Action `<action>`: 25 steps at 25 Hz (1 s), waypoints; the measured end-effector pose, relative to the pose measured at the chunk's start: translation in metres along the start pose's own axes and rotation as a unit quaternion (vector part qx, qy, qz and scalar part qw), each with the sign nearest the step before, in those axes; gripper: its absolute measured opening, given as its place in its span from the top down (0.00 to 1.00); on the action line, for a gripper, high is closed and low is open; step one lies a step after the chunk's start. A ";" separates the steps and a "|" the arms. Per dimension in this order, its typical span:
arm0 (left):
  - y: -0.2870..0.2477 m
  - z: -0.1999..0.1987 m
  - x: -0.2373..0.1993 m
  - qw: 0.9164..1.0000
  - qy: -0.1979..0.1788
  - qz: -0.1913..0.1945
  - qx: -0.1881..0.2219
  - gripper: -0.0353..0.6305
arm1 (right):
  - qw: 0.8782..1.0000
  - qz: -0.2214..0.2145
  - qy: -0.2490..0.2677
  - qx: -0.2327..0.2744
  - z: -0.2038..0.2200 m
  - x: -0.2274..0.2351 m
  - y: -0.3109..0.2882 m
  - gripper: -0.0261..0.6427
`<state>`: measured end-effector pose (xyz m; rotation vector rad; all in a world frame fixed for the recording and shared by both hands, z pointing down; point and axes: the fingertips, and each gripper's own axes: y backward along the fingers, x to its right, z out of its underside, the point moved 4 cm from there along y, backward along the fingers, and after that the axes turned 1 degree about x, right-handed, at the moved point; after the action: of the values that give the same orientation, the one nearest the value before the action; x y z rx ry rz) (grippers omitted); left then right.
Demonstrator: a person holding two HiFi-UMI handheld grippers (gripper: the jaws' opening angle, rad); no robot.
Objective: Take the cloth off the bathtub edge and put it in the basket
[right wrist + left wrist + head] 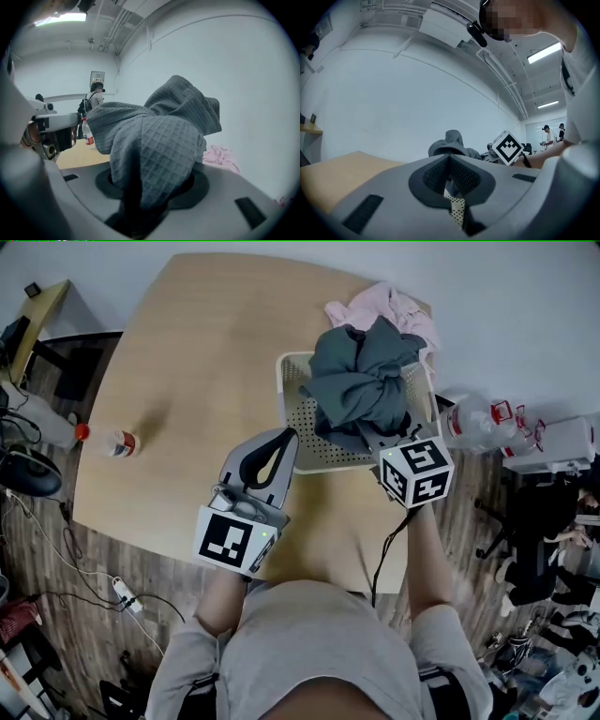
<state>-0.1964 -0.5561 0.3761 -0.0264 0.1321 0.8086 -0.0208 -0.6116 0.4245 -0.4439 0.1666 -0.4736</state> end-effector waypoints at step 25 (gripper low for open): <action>0.021 0.015 -0.029 0.999 0.032 -0.035 0.006 0.95 | 0.937 -0.096 0.139 -0.306 0.078 -0.013 -0.077 0.65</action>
<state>-0.2296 -0.5615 0.3951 -0.0454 0.1947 0.7364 -0.0439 -0.6377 0.5292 -1.0119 0.5566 -0.6761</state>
